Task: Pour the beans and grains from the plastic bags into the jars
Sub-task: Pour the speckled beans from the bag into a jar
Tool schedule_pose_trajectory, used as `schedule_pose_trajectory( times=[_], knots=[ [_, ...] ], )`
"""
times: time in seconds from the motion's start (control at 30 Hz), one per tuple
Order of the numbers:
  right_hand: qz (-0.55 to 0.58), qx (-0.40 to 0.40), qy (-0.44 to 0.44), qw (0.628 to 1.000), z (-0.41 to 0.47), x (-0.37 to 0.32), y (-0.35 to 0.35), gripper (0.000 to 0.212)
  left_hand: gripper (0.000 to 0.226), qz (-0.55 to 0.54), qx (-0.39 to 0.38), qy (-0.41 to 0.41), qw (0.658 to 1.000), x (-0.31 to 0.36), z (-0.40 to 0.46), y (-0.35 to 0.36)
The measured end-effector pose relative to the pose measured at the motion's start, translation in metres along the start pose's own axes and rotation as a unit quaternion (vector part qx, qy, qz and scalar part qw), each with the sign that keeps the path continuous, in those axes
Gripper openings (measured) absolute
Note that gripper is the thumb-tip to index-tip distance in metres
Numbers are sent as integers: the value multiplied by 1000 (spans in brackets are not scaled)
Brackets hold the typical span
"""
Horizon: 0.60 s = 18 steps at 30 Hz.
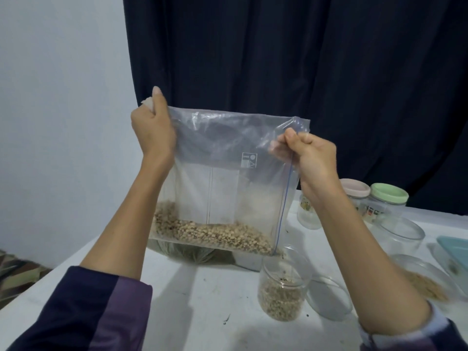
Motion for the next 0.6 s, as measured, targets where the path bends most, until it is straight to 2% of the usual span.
schedule_pose_trajectory(
  times=[0.6],
  knots=[
    [-10, -9, 2, 1000, 0, 2, 0, 19, 52, 2, -3, 9, 1000, 1, -3, 4]
  ],
)
Point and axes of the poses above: each hand's wrist, its own z-axis towards the middle knuckle, its own y-axis out of the palm, x = y × z, the point moved 6 cm from there along z, towards the middle knuckle, and after that the axes turned 4 degrees about z, right-handed, at the moved point
